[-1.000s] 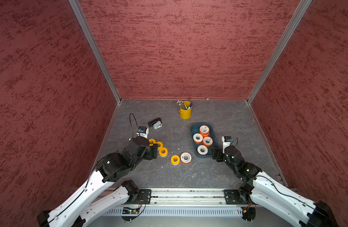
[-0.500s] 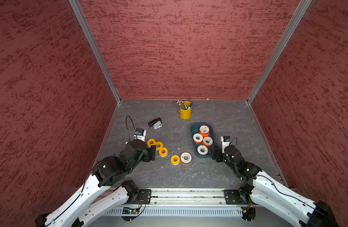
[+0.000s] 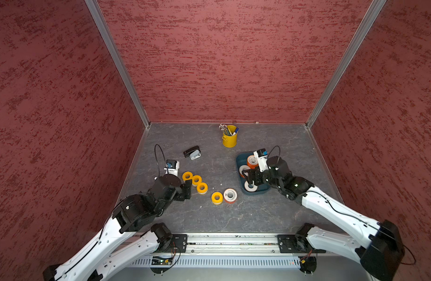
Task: Put the sealing tape into the storage box
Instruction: Pick up the sealing tape at the center of the board.
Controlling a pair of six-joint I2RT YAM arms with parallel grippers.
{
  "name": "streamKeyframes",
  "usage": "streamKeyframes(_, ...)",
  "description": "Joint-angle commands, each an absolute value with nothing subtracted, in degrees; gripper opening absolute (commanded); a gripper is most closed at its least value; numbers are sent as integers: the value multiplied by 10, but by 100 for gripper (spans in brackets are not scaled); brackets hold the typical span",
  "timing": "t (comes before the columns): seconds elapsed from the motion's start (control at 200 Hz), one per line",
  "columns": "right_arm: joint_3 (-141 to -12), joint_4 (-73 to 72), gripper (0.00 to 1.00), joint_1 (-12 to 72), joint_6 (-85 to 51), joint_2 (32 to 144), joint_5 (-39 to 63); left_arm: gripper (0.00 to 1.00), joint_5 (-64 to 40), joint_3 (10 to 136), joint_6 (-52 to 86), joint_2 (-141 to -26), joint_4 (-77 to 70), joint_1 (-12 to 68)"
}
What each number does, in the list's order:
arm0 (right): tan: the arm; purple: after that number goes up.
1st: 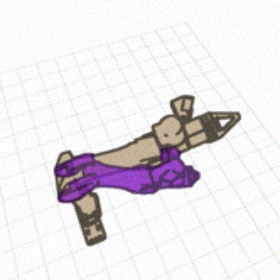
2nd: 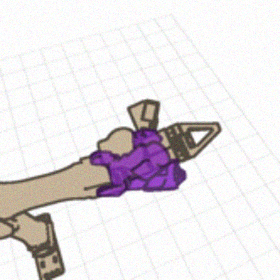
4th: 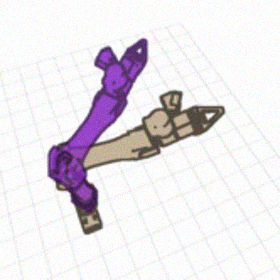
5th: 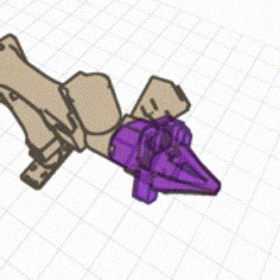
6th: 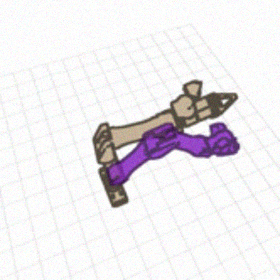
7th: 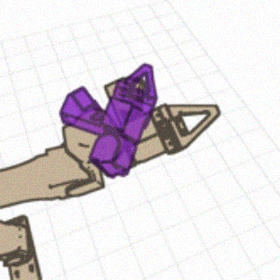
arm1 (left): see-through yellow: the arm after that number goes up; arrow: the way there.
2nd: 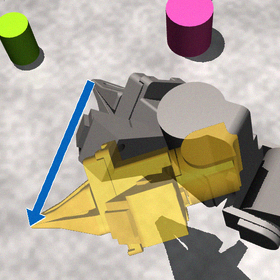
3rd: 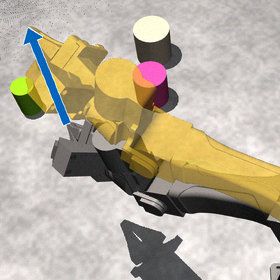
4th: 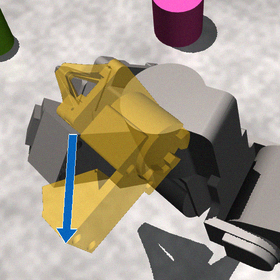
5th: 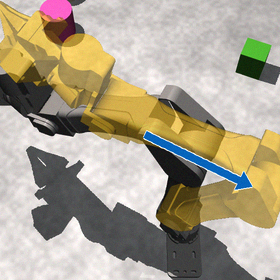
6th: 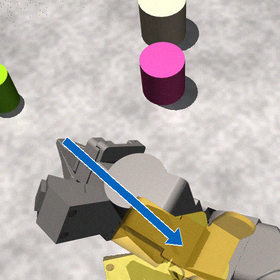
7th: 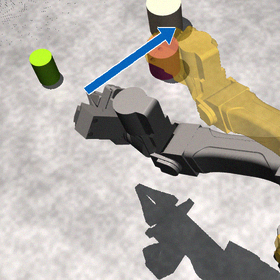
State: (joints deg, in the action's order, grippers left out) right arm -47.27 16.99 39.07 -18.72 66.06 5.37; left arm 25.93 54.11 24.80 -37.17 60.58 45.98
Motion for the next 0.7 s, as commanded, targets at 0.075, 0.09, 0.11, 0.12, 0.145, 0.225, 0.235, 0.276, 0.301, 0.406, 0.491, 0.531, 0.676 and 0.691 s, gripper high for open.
streamKeyframes(0.075,-569,256,84,434,-143,771,111,91,275,540,254,-370,613,456)
streamKeyframes(0.09,-575,260,84,438,-139,779,108,91,275,540,254,-371,613,455)
streamKeyframes(0.11,-585,267,84,442,-135,789,105,91,274,540,254,-371,612,454)
streamKeyframes(0.12,-589,269,84,446,-134,793,104,91,274,539,254,-371,613,454)
streamKeyframes(0.145,-598,275,84,453,-128,803,101,91,274,539,253,-371,613,454)
streamKeyframes(0.225,-622,288,85,470,-107,831,104,91,272,539,254,-372,613,453)
streamKeyframes(0.235,-626,290,85,471,-105,831,104,91,273,539,253,-372,612,452)
streamKeyframes(0.276,-640,303,85,475,-97,857,105,91,273,539,253,-373,613,453)
streamKeyframes(0.301,-646,310,85,477,-91,868,107,91,272,540,253,-373,612,451)
streamKeyframes(0.406,-680,342,86,488,-55,913,112,91,272,539,253,-371,612,450)
streamKeyframes(0.491,-711,377,86,497,-29,953,93,91,271,539,252,-370,612,449)
streamKeyframes(0.531,-723,390,86,500,-16,967,90,91,271,539,252,-370,612,448)
streamKeyframes(0.676,-755,421,87,503,17,1005,79,91,267,537,252,-370,610,448)
streamKeyframes(0.691,-757,422,87,504,20,1008,78,91,266,537,252,-371,610,448)
